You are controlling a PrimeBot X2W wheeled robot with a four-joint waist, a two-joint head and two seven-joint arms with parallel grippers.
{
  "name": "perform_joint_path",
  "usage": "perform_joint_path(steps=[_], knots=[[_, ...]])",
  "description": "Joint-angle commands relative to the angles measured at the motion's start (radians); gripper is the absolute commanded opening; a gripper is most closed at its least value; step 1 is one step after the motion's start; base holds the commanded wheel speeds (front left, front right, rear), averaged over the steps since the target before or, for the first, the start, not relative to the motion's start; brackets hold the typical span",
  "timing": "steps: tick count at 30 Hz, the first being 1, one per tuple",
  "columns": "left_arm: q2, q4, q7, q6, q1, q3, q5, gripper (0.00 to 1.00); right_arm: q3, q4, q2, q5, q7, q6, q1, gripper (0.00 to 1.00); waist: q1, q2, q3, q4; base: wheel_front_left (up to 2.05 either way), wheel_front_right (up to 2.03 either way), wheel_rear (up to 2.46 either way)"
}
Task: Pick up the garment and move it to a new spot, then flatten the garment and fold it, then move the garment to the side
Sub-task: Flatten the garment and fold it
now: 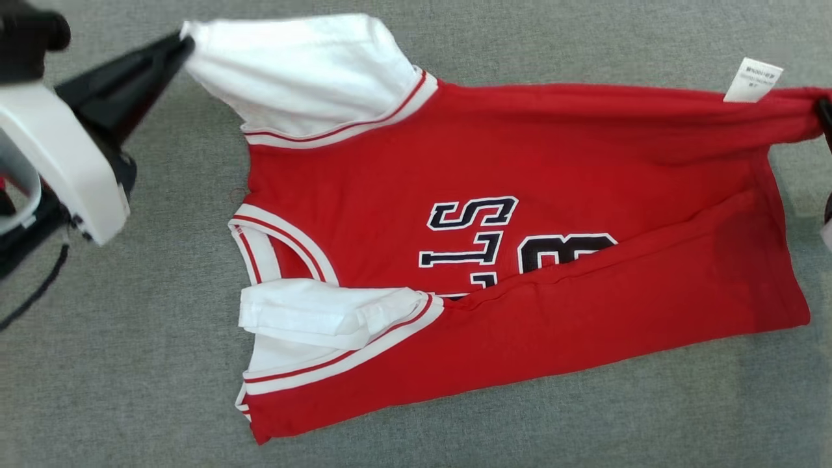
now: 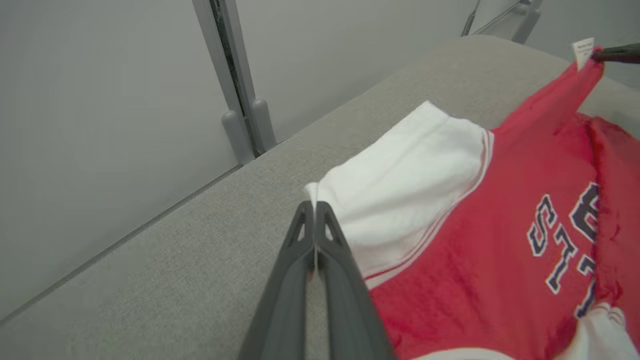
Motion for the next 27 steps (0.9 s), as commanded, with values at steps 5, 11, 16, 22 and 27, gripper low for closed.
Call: perform_joint_path(steps=[5, 11, 16, 22, 27], knots=[[0.1, -0.184, -0.013, 0.068, 0.134, -0.029, -0.045, 0.0, -0.052, -0.039, -0.028, 0.029, 0.032, -0.002, 0.102, 0.0, 0.0, 0.0, -0.023, 0.037, 0.0, 0.0, 0.0], [0.145, -0.362, 0.014, 0.134, 0.229, -0.066, -0.089, 0.0, -0.096, -0.082, -0.04, 0.04, 0.064, -0.002, 0.193, 0.0, 0.0, 0.0, -0.034, 0.072, 0.0, 0.0, 0.0], [0.18, -0.457, 0.033, 0.167, 0.299, -0.088, -0.115, 0.0, -0.116, -0.113, -0.027, 0.035, 0.077, -0.002, 0.254, 0.0, 0.0, 0.0, -0.041, 0.084, 0.0, 0.0, 0.0], [0.179, -0.493, 0.026, 0.184, 0.373, -0.106, -0.13, 0.0, -0.131, -0.122, -0.016, 0.009, 0.083, -0.002, 0.3, 0.0, 0.0, 0.0, -0.038, 0.095, 0.0, 0.0, 0.0], [0.099, -0.441, -0.041, 0.213, 0.426, -0.111, -0.094, 0.51, -0.125, -0.094, 0.021, -0.029, 0.065, -0.002, 0.291, 0.27, 0.0, 0.0, -0.034, 0.096, 0.0, 0.0, 0.0]])
